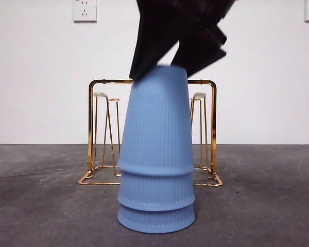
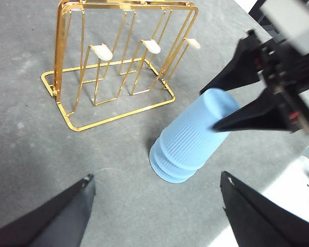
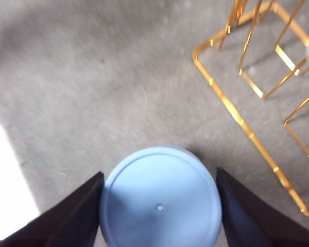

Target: Pick the top cup and place it on cupholder, pick up the mid cup and place it on cupholder, last pick the bottom cup and place it on cupholder.

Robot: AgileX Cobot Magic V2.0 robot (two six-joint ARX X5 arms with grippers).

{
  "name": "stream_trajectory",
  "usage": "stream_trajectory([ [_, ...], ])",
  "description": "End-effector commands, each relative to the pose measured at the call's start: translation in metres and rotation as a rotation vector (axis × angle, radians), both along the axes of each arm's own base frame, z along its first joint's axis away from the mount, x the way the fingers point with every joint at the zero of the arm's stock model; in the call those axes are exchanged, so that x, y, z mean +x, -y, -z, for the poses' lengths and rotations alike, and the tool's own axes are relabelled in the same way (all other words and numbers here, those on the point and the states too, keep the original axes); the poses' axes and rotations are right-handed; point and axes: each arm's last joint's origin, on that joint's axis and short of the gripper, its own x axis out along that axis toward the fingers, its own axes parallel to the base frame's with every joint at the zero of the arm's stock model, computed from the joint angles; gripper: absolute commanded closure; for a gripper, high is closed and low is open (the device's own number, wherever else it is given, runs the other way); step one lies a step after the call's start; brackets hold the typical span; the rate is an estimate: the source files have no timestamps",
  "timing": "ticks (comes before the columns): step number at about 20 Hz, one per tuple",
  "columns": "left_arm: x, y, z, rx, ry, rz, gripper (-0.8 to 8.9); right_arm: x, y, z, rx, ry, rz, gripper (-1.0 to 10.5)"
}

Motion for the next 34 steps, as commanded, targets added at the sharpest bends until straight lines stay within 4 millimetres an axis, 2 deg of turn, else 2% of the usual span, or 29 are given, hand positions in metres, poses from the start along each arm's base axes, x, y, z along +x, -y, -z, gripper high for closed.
stream_trajectory([
  [1, -0.001, 0.000, -0.007, -0.008, 0.032, 0.008, 4.31, -0.004, -0.001, -0.012, 0.039, 0.029, -0.010, 9.0],
  [7, -0.001, 0.000, -0.007, -0.008, 0.031, 0.008, 4.31, -0.012, 0.010, -0.032, 0.068, 0.070, 0.002, 9.3],
  [15, -0.001, 0.000, -0.007, -0.008, 0.032, 0.008, 4.31, -0.023, 0.029, -0.105, 0.084, 0.193, 0.060, 9.3],
  [19, -0.001, 0.000, -0.007, -0.008, 0.031, 0.008, 4.31, -0.008, 0.044, -0.125, 0.092, 0.293, 0.176, 9.3],
  [22, -0.001, 0.000, -0.007, -0.008, 0.032, 0.008, 4.31, 0.014, 0.056, -0.120, 0.070, 0.286, 0.266, 9.3],
  [26, -0.001, 0.000, -0.007, -0.008, 0.032, 0.008, 4.30, 0.044, 0.057, -0.103, 0.067, 0.216, 0.283, 9.3],
  [34, -0.001, 0.000, -0.007, -0.008, 0.032, 0.008, 4.30, 0.085, 0.044, -0.044, -0.004, 0.101, 0.321, 9.3],
])
